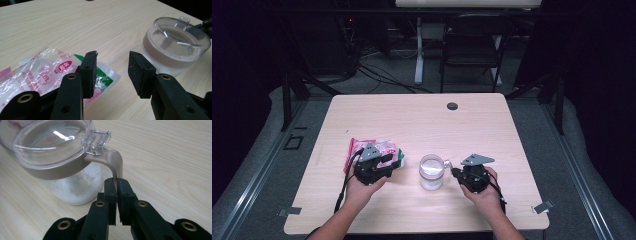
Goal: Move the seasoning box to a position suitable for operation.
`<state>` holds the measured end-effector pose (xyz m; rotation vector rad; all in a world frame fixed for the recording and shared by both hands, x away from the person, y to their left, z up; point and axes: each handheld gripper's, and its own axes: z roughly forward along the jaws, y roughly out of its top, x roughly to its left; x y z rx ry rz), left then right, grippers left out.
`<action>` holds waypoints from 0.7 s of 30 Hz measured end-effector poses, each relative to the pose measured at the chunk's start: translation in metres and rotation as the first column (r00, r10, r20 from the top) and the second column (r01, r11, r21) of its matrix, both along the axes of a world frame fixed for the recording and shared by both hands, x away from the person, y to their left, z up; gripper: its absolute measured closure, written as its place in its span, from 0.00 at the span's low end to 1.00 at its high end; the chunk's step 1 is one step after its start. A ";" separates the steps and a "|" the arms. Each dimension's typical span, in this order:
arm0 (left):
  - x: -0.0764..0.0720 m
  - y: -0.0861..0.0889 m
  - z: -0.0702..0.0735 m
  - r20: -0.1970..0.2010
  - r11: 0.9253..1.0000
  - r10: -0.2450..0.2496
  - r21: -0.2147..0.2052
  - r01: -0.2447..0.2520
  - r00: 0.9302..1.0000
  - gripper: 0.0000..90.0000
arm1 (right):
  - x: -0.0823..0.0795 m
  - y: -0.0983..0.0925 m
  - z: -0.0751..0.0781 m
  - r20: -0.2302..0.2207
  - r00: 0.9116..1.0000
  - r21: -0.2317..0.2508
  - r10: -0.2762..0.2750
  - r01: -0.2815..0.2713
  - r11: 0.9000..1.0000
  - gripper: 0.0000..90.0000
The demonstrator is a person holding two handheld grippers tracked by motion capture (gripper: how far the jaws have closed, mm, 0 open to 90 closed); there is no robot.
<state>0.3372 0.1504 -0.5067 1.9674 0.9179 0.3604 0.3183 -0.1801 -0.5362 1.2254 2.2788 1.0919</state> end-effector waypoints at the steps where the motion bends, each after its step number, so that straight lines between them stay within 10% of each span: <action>1: 0.001 -0.002 0.002 -0.005 1.000 0.001 0.002 -0.001 1.000 0.65 | 0.001 0.000 0.000 -0.002 1.000 0.001 -0.005 0.005 1.000 0.96; 21: 0.022 -0.032 0.040 -0.054 0.993 -0.067 -0.096 0.062 0.996 0.80 | 0.011 0.009 0.066 -0.004 0.999 0.078 -0.052 0.053 0.996 0.81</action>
